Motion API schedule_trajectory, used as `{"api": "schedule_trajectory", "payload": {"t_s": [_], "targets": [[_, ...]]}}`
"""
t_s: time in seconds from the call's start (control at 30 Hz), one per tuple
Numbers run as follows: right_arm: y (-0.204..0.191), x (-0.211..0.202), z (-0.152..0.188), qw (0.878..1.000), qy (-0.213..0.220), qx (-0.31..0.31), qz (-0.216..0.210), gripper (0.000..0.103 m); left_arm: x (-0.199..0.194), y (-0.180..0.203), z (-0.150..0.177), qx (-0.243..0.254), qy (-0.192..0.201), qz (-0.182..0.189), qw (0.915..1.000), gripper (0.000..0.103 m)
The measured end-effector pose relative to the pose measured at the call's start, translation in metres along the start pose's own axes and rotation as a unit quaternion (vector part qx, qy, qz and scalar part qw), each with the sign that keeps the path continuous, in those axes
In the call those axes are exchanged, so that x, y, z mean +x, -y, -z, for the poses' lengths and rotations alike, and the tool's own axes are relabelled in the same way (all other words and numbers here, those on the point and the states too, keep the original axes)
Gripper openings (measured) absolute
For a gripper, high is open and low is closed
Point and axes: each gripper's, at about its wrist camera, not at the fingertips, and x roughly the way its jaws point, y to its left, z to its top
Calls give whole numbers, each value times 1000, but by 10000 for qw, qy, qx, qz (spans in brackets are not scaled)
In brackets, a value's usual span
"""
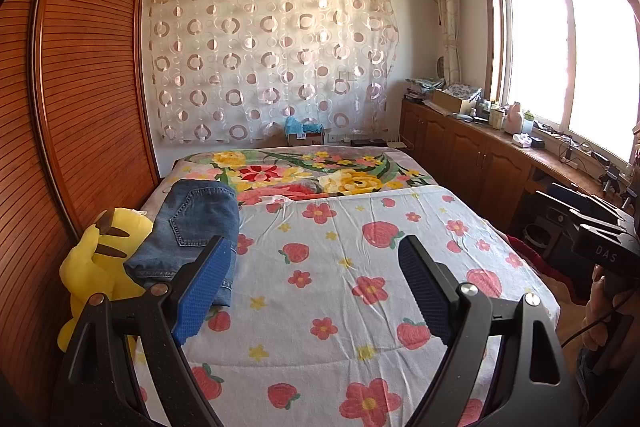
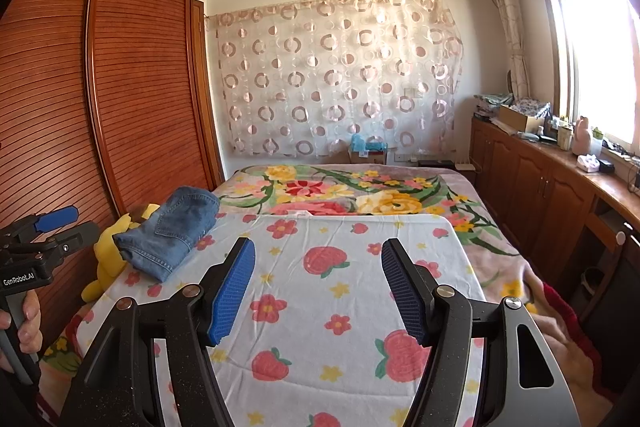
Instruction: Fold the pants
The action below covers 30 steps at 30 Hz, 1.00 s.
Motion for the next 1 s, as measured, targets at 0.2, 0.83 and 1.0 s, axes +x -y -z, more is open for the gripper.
{"api": "schedule_trajectory", "payload": {"t_s": [0.2, 0.83, 1.0], "targets": [[0, 0, 0, 10000, 0, 3, -1, 68, 1, -1, 1, -4, 5, 2, 10000, 86], [0, 0, -1, 10000, 10, 12, 11, 68, -1, 0, 0, -2, 13, 3, 10000, 86], [0, 0, 0, 10000, 18, 11, 11, 68, 0, -1, 1, 1, 2, -4, 10000, 86]]}}
